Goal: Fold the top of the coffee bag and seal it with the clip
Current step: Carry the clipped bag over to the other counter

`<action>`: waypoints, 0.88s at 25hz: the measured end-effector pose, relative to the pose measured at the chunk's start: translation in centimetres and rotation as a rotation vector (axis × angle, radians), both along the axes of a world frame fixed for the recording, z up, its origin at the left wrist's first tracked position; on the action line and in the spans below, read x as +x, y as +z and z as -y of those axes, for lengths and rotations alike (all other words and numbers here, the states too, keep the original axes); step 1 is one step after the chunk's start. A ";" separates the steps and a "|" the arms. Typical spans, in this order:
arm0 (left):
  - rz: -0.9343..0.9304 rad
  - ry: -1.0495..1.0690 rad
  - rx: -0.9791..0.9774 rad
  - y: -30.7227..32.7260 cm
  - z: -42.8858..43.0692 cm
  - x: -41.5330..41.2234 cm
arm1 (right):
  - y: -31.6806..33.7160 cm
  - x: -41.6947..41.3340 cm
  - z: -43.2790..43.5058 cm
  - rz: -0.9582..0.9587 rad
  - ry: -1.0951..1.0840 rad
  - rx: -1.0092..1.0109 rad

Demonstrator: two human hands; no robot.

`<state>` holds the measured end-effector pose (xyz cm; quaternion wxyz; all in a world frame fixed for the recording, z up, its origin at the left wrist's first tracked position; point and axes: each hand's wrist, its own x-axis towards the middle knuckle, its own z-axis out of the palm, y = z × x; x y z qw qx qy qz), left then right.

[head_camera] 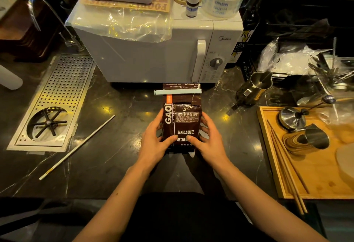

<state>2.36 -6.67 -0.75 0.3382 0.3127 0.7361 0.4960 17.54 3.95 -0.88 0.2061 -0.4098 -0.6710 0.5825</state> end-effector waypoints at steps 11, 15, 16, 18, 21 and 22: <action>-0.086 -0.053 0.126 4.3 1.9 -2.1 | 4.5 -1.9 2.7 -0.062 -0.072 0.080; -0.118 -0.137 0.170 6.2 3.4 -3.4 | 7.1 -2.3 5.8 -0.045 -0.163 0.129; -0.121 -0.191 0.185 6.5 3.4 -3.4 | 7.5 -2.0 6.7 -0.036 -0.213 0.150; -0.125 -0.294 0.213 7.1 3.5 -2.9 | 8.4 -0.6 8.5 -0.028 -0.314 0.172; -0.115 -0.456 0.256 8.0 3.6 -0.7 | 9.8 2.7 11.4 -0.009 -0.449 0.227; -0.122 -0.505 0.272 8.4 3.7 0.4 | 10.2 4.0 12.4 -0.007 -0.496 0.239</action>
